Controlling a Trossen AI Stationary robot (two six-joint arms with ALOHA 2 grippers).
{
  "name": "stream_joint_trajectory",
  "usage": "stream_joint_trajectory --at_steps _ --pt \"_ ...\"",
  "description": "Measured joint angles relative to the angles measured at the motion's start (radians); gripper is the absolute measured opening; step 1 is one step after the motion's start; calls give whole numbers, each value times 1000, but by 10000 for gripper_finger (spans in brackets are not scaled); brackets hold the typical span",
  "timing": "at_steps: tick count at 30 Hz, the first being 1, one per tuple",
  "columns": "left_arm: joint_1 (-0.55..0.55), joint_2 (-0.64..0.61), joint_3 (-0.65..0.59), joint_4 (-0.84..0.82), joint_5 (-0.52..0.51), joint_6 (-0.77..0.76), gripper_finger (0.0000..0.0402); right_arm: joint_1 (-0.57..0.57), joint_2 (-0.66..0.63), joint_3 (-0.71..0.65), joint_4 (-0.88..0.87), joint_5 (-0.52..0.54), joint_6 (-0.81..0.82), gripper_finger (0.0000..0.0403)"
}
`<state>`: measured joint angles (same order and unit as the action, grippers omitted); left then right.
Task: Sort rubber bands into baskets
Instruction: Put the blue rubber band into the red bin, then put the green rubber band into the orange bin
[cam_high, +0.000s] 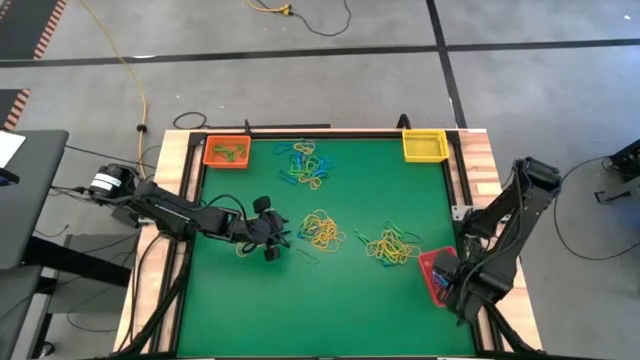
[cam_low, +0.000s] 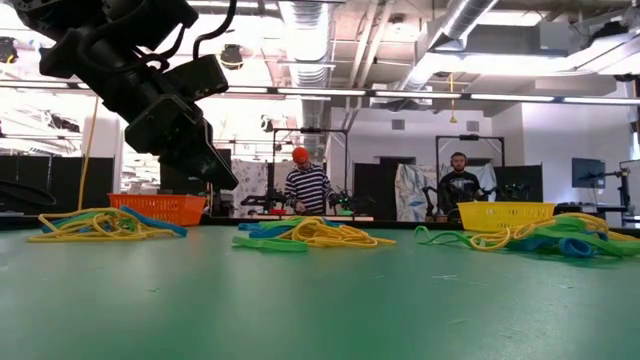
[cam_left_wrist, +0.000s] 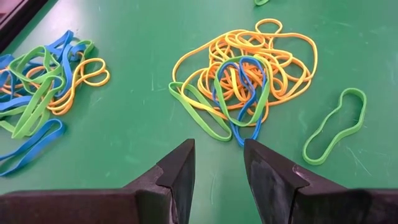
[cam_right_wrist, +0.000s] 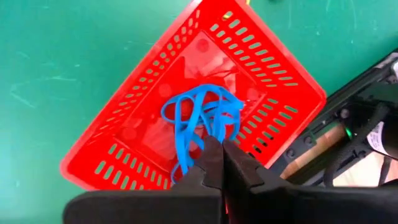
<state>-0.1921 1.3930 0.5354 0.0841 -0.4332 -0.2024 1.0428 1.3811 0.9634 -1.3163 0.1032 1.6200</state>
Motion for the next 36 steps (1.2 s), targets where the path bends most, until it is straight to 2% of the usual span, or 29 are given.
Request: stream_joint_trajectory --at_steps 14,21,27,36 --pt "2 0 0 71 -28 27 128 0 0 -11 -6 29 6 114" --pt "2 0 0 102 -54 62 128 0 0 -11 -5 110 5 148" --pt "2 0 0 107 -75 68 128 -1 -15 -11 -7 145 3 164" --pt "2 0 0 106 -35 51 128 -4 -41 -9 -15 209 -3 169"
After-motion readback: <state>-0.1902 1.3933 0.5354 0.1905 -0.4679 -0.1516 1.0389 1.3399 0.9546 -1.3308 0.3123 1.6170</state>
